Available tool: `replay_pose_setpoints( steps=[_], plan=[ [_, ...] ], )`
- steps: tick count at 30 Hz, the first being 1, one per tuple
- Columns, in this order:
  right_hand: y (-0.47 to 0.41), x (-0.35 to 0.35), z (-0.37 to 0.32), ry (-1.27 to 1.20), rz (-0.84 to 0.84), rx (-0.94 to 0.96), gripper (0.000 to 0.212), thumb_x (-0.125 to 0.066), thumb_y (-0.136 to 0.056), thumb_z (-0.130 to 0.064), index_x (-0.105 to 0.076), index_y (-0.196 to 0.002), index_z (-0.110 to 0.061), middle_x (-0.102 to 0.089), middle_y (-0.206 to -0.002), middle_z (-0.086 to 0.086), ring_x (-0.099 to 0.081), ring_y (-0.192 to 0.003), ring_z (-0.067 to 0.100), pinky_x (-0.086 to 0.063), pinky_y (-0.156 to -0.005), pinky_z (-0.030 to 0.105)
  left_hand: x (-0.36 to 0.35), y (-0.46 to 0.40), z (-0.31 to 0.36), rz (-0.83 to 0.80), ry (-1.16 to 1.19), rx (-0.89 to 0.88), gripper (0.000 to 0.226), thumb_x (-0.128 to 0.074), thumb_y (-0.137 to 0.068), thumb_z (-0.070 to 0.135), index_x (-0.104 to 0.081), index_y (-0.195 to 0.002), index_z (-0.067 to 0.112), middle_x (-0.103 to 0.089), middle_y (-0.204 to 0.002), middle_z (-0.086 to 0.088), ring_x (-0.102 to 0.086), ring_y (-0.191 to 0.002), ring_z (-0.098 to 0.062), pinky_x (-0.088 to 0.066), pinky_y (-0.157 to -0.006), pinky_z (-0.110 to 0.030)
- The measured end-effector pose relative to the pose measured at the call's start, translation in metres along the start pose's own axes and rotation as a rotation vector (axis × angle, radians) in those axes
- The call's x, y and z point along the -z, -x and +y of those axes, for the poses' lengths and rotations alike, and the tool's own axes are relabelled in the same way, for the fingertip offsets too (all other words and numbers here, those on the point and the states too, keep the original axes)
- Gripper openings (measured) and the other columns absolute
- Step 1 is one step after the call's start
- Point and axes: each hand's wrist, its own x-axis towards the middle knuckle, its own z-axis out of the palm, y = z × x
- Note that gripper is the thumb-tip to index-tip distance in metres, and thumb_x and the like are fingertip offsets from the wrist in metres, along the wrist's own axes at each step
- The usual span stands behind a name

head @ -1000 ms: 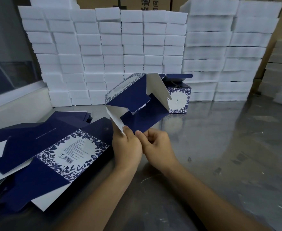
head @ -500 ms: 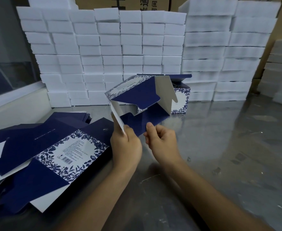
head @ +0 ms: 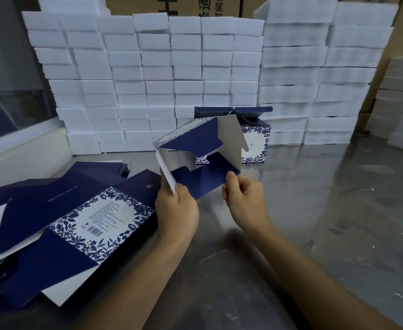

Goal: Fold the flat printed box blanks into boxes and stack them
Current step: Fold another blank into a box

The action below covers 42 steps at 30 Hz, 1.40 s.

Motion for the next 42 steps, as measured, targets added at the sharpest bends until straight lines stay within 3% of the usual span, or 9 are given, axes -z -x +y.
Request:
replay_pose_setpoints(
  steps=[8,13,17,23,26,28,30,34,42],
  plan=[
    [0.005,0.006,-0.010,0.202,0.165,0.067,0.021,-0.069,-0.089,-0.037,-0.052,-0.091,-0.025,-0.061,-0.081,-0.012,-0.060,-0.072,0.009,-0.051,-0.072,0.038,0.007,-0.002,0.002,0.038,-0.112,-0.149,0.087,-0.031,-0.090,-0.007,-0.012,-0.147,0.055,-0.031,-0.156,0.004,-0.040,-0.138,-0.028,-0.043,-0.105,-0.055],
    [0.006,0.009,-0.016,0.146,0.043,0.280,0.048,-0.059,-0.098,-0.014,-0.043,-0.143,-0.020,-0.057,-0.131,-0.003,-0.058,-0.116,0.015,-0.050,-0.097,0.039,0.009,-0.003,0.003,-0.017,-0.174,-0.232,0.091,-0.040,-0.088,-0.005,-0.014,-0.143,0.063,-0.032,-0.119,0.051,-0.046,-0.117,0.012,-0.048,-0.097,-0.044],
    [0.005,0.009,-0.018,0.118,-0.030,0.309,0.038,-0.041,-0.105,-0.017,-0.051,-0.142,-0.017,-0.063,-0.123,-0.010,-0.057,-0.111,0.003,-0.045,-0.092,0.019,0.007,-0.002,0.001,-0.073,-0.203,-0.299,0.066,-0.064,-0.089,0.022,-0.031,-0.141,0.049,-0.042,-0.115,0.028,-0.041,-0.096,0.030,-0.035,-0.075,0.002],
    [0.006,0.010,-0.020,0.031,-0.185,0.236,0.064,-0.034,-0.096,-0.061,-0.037,-0.154,-0.034,-0.050,-0.142,-0.030,-0.044,-0.132,-0.008,-0.035,-0.113,0.022,0.011,-0.009,0.008,-0.028,-0.218,-0.419,0.014,-0.067,-0.089,0.035,-0.057,-0.100,0.035,-0.045,-0.120,0.003,-0.047,-0.102,0.011,-0.034,-0.084,-0.002],
    [0.010,0.008,-0.021,-0.018,-0.246,0.229,0.069,-0.026,-0.092,-0.068,-0.034,-0.153,-0.037,-0.052,-0.144,-0.019,-0.045,-0.137,0.001,-0.031,-0.118,0.030,0.013,-0.015,0.007,-0.003,-0.172,-0.343,0.021,-0.057,-0.094,0.047,-0.053,-0.098,0.027,-0.051,-0.120,0.003,-0.050,-0.099,0.007,-0.036,-0.083,-0.009],
    [0.011,0.006,-0.023,-0.059,-0.271,0.203,0.069,-0.028,-0.092,-0.068,-0.037,-0.153,-0.037,-0.055,-0.144,-0.008,-0.046,-0.139,0.012,-0.032,-0.120,0.039,0.015,-0.016,0.007,0.021,-0.122,-0.295,0.026,-0.054,-0.095,0.049,-0.050,-0.109,0.027,-0.048,-0.111,0.019,-0.044,-0.092,0.026,-0.032,-0.077,0.001],
    [0.011,0.003,-0.024,-0.088,-0.297,0.180,0.065,-0.042,-0.092,-0.061,-0.037,-0.152,-0.035,-0.046,-0.147,-0.024,-0.039,-0.140,-0.003,-0.030,-0.120,0.029,0.015,-0.018,0.007,0.035,-0.100,-0.285,0.026,-0.054,-0.094,0.050,-0.052,-0.112,0.030,-0.046,-0.106,0.027,-0.041,-0.091,0.033,-0.031,-0.077,0.001],
    [0.011,-0.003,-0.022,-0.065,-0.176,0.194,0.060,-0.069,-0.087,-0.037,-0.049,-0.143,-0.035,-0.055,-0.135,-0.027,-0.050,-0.123,-0.013,-0.041,-0.098,0.008,0.016,-0.016,0.006,0.027,-0.132,-0.343,0.021,-0.056,-0.094,0.047,-0.049,-0.083,0.031,-0.061,-0.100,-0.006,-0.057,-0.089,-0.013,-0.045,-0.080,-0.029],
    [0.003,0.009,-0.021,0.144,0.228,0.408,0.003,-0.071,-0.092,-0.013,-0.072,-0.089,-0.013,-0.069,-0.088,0.000,-0.061,-0.084,0.006,-0.040,-0.076,0.006,0.013,-0.009,0.005,-0.025,-0.184,-0.406,0.033,-0.053,-0.083,0.059,-0.038,-0.069,0.034,-0.043,-0.075,0.010,-0.043,-0.071,-0.009,-0.036,-0.068,-0.029]
  ],
)
